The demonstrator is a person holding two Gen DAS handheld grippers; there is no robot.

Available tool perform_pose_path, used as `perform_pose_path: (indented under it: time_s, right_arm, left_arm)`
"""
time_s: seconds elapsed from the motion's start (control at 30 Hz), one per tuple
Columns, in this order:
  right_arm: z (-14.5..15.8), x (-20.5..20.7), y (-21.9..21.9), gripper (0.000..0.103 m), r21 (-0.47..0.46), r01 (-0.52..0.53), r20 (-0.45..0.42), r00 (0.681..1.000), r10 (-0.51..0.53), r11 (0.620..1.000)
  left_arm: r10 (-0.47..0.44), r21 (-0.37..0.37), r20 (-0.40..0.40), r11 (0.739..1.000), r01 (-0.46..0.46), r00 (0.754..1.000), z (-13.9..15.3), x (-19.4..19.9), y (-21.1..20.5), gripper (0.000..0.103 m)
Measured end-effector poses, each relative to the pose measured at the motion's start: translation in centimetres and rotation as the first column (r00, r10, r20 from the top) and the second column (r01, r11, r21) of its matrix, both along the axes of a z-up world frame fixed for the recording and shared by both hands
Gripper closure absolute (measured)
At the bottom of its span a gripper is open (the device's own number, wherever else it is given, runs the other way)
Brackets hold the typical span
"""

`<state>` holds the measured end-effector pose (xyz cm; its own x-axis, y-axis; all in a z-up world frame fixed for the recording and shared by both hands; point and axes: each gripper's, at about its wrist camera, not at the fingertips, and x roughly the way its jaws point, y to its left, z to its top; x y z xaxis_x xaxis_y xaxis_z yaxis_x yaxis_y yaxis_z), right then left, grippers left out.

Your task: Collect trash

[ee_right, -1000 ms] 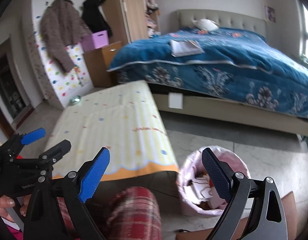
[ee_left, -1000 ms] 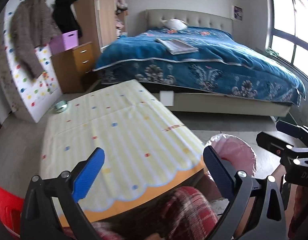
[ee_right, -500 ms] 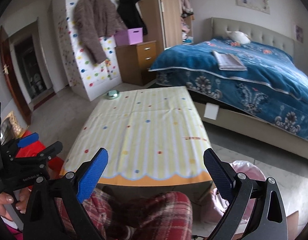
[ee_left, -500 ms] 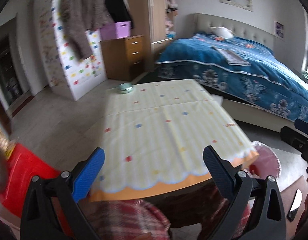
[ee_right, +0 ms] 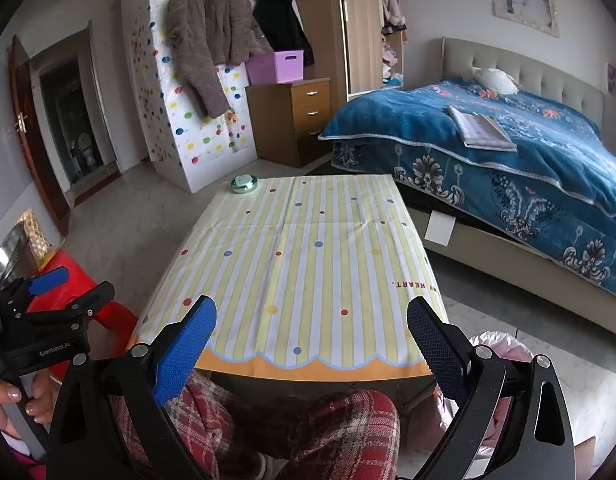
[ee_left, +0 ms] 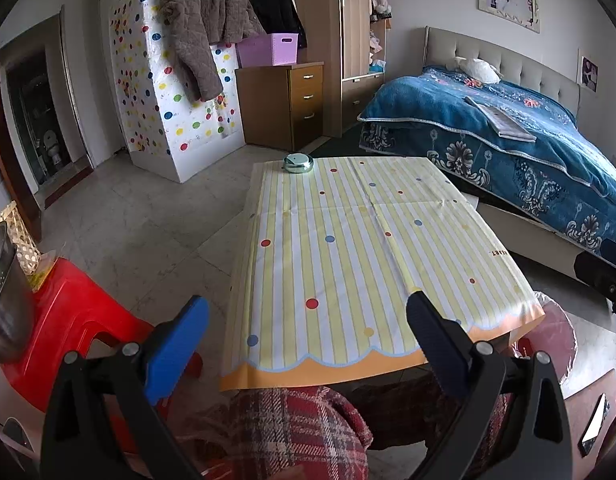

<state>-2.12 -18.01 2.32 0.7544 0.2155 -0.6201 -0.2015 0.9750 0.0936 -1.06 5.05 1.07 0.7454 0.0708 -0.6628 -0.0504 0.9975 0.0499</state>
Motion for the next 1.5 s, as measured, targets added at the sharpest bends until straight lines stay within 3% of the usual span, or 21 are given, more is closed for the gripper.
perform_pose_path:
  time_s: [1.5]
  right_arm:
    - [0.2,0.4,-1.2,0.008,0.011,-0.005,-0.005,1.000,0.005,1.000]
  left_arm:
    - [-0.002,0.002,0.007,1.000,0.002,1.000,0.4,0.0,-0.5,0.007]
